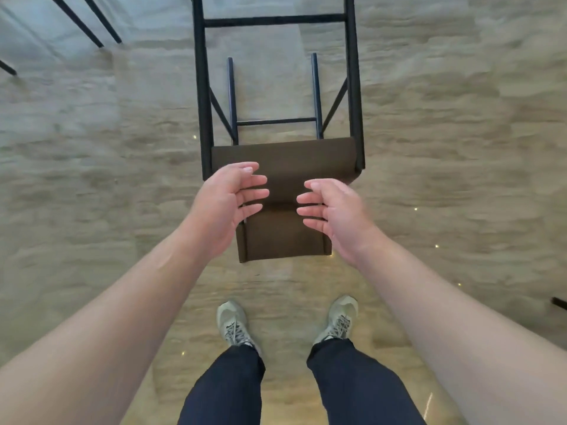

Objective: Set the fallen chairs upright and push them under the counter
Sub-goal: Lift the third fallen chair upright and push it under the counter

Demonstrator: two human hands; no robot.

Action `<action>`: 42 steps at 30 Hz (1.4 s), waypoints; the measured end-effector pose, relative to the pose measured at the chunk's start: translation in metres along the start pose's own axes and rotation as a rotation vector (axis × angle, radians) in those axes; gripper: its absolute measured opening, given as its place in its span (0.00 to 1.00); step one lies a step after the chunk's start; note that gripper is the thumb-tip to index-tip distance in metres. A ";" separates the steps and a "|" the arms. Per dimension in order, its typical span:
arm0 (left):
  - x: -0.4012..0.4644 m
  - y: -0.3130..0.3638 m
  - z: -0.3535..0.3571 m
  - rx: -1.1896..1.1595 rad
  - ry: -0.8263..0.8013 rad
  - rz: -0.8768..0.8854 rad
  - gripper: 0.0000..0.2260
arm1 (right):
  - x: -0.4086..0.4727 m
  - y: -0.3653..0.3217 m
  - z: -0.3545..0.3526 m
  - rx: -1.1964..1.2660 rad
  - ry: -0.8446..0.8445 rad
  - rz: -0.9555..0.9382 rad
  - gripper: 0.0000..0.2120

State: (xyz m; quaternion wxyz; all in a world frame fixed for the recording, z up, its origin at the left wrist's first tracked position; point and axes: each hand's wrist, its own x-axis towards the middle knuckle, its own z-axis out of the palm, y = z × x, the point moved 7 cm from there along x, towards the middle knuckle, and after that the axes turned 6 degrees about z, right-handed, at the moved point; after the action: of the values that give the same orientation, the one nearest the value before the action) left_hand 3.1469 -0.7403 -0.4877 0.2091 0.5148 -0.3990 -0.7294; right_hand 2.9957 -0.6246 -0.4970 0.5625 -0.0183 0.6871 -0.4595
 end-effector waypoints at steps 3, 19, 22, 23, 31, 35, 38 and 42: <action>0.040 -0.064 0.004 0.029 -0.028 -0.001 0.12 | 0.054 0.046 -0.019 -0.003 0.005 0.008 0.08; 0.272 -0.448 -0.061 0.379 0.093 -0.037 0.08 | 0.371 0.351 -0.082 -0.497 0.126 0.049 0.08; 0.293 -0.491 -0.064 0.773 0.012 0.142 0.13 | 0.402 0.381 -0.090 -0.834 0.131 -0.070 0.18; 0.294 -0.500 -0.061 0.930 -0.051 0.218 0.16 | 0.408 0.389 -0.090 -0.947 0.123 -0.115 0.20; 0.290 -0.543 -0.063 1.606 -0.352 0.420 0.37 | 0.408 0.433 -0.081 -1.425 0.065 -0.317 0.33; 0.294 -0.566 -0.069 1.850 -0.446 0.540 0.44 | 0.418 0.441 -0.079 -1.578 0.069 -0.437 0.39; 0.296 -0.569 -0.073 1.927 -0.499 0.653 0.45 | 0.424 0.442 -0.078 -1.632 0.064 -0.459 0.41; 0.281 -0.565 -0.060 1.974 -0.664 0.916 0.37 | 0.418 0.450 -0.075 -1.657 0.038 -0.458 0.41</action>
State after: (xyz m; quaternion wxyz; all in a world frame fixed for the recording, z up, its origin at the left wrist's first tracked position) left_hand 3.1546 -0.6284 -1.1114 -0.1570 0.0416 -0.9854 -0.0519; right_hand 3.0046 -0.5456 -1.1111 0.2493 -0.5536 0.7897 0.0882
